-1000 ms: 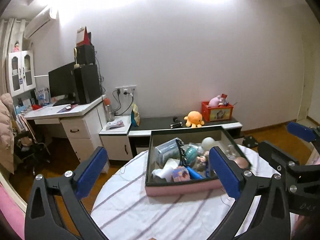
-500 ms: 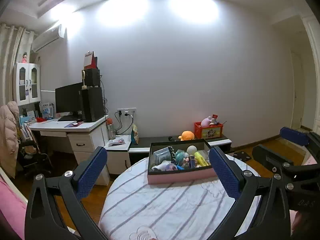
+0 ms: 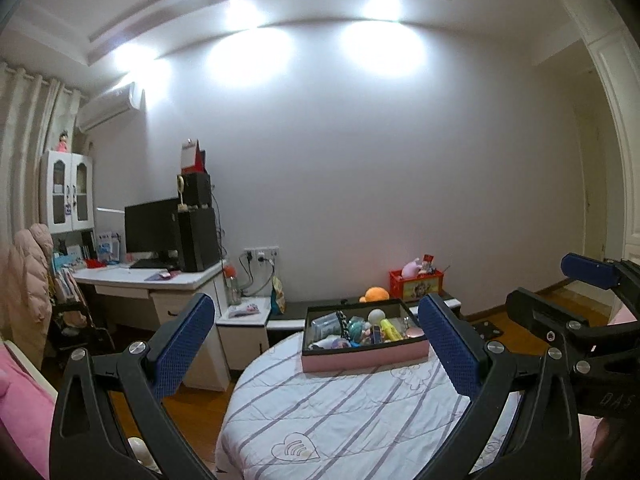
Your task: Organize rigid objects
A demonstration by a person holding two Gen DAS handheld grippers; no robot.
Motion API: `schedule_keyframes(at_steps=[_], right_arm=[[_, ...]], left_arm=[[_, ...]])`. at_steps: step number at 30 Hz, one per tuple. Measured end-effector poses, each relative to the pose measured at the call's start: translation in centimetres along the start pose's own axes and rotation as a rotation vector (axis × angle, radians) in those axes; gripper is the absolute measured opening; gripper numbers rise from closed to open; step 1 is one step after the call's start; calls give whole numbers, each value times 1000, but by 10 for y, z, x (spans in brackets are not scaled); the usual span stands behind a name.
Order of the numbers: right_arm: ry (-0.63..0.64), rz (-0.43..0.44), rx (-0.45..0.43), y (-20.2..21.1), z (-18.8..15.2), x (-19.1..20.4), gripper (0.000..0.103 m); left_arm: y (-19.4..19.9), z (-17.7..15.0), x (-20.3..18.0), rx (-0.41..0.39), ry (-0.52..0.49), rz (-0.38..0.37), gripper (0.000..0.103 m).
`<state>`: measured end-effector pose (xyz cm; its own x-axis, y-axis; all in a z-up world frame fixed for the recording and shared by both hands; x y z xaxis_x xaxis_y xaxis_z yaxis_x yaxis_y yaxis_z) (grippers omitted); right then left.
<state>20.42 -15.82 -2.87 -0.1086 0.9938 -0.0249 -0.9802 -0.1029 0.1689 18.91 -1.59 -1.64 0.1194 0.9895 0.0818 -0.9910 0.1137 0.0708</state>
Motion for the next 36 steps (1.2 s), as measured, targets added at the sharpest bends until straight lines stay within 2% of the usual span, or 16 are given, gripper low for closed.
schedule_keyframes(at_steps=[6, 15, 22, 36], right_arm=[[-2, -15, -41, 30, 7, 2, 92], [-9, -6, -91, 61, 18, 10, 92], [16, -21, -120, 80, 26, 18, 92], [18, -23, -127, 81, 26, 20, 92]], left_arm=[[28, 8, 1, -21, 12, -12, 103], [63, 26, 4, -76, 0, 12, 103], [74, 31, 5, -88, 2, 24, 103], [75, 30, 3, -94, -2, 37, 103]])
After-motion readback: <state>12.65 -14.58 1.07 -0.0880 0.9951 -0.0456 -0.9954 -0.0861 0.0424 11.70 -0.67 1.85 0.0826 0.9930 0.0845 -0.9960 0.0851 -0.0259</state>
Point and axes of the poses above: each gripper's, at about its wrist camera, not at the fingertips, and y roughly against the way its jaws point, x to its left, z to its top, the point moved 9 cm from there along -y, roughly the way its jaws point, and after that the axes turned 4 degrees about -z, right-handed, at the moved point
